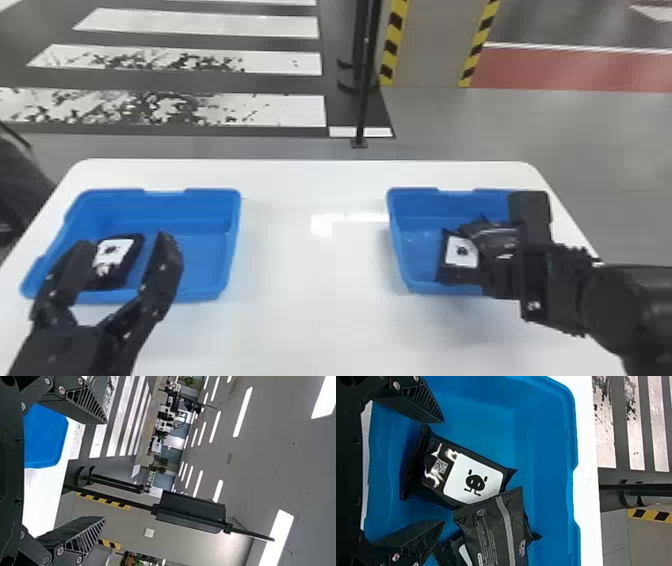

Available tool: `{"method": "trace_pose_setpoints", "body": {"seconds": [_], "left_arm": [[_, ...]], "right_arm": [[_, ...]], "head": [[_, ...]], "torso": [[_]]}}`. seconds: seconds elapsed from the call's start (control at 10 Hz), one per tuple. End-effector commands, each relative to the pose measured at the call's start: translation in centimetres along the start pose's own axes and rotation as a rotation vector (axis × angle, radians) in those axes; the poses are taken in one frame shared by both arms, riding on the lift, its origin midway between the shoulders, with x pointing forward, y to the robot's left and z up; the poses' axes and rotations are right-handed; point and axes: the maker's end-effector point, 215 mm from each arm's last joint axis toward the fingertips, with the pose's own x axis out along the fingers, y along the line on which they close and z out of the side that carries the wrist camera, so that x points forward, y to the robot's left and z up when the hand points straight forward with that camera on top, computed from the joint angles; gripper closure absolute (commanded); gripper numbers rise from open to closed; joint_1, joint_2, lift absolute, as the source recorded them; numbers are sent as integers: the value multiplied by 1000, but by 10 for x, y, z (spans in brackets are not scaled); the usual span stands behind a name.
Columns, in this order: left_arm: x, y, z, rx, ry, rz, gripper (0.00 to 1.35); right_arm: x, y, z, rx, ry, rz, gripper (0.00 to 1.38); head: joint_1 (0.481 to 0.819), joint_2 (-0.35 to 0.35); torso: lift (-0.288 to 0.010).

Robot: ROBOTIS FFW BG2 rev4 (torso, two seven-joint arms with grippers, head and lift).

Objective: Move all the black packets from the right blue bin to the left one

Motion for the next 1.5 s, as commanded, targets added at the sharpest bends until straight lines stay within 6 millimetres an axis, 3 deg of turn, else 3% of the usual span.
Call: {"method": "trace_pose_setpoints", "body": {"seconds": [0.0, 0.4, 0.6, 0.7, 0.8, 0.9, 1.2, 1.4], "left_arm": [[-1, 1, -3, -4, 3, 4, 186], [-2, 2, -2, -2, -2, 4, 186], [-2, 3, -3, -4, -2, 6, 186], [-3, 3, -4, -3, -2, 7, 186], [-3, 3, -3, -3, -5, 4, 186], [-3, 2, -4, -7, -5, 4, 186], [-2, 4, -5, -11, -8, 7, 186], [-2, 4, -2, -12, -21, 10, 186]], "right_arm": [[4, 0, 3, 9, -8, 3, 127], [18, -11, 6, 33, -12, -23, 137], [23, -14, 4, 42, -4, -26, 222], [26, -10, 0, 56, 9, -5, 429], [25, -8, 0, 55, 7, -1, 898], [22, -3, 2, 53, -7, 9, 1067], [11, 11, 19, 27, -79, 29, 1167], [5, 32, 41, 38, -193, 124, 1167]], "head": [[695, -74], [695, -79], [695, -83], [695, -84], [695, -82], [695, -78], [695, -63], [695, -52]], "torso": [[-140], [-140], [-140], [-140], [-140], [-140], [-140], [-140]]}}
